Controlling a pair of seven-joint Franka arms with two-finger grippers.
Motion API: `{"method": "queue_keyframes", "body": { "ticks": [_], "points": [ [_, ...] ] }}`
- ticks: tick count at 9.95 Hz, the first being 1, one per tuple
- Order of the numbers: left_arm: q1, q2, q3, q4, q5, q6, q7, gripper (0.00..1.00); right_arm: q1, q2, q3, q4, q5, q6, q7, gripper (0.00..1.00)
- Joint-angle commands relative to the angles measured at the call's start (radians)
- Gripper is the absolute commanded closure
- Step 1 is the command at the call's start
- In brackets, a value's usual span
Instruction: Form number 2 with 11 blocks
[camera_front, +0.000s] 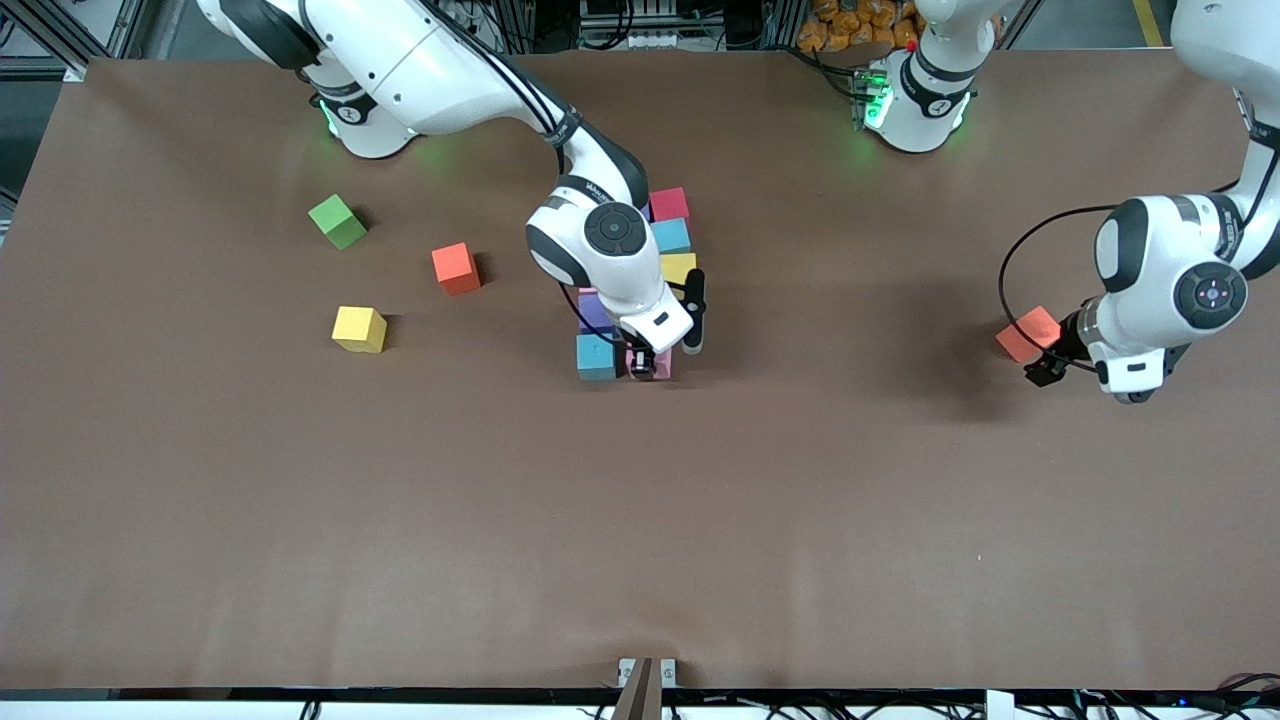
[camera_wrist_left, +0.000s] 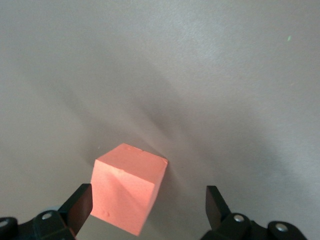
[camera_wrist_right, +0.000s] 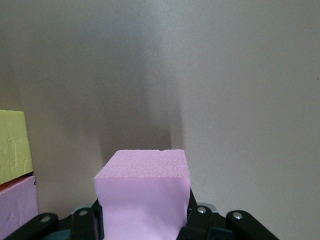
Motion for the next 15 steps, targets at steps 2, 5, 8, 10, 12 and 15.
{"method": "queue_keyframes", "body": {
  "ticks": [2,5,8,10,12,15],
  "points": [
    [0.05,-0.055,-0.016,-0.121,-0.019,0.087,0.08,0.0,0.008,0.018,-0.012,-0.008,0.008,-0.006,-0.022,0.49],
    [0.096,-0.049,-0.016,-0.158,-0.018,0.155,0.131,0.0,-0.012,-0.002,-0.008,-0.054,0.011,-0.006,-0.039,0.49],
    [0.118,-0.037,-0.016,-0.167,-0.019,0.164,0.186,0.0,-0.012,-0.002,-0.005,-0.055,0.012,-0.006,-0.039,0.49],
    [0.131,-0.015,-0.018,-0.166,-0.019,0.19,0.194,0.0,-0.012,-0.007,-0.005,-0.06,0.012,-0.006,-0.039,0.46],
    [0.131,-0.012,-0.018,-0.166,-0.019,0.192,0.192,0.0,-0.014,-0.012,-0.005,-0.065,0.012,-0.004,-0.039,0.32],
    [0.131,0.005,-0.018,-0.164,-0.021,0.222,0.192,0.0,-0.012,-0.016,-0.005,-0.068,0.012,-0.004,-0.039,0.28]
  ]
}}
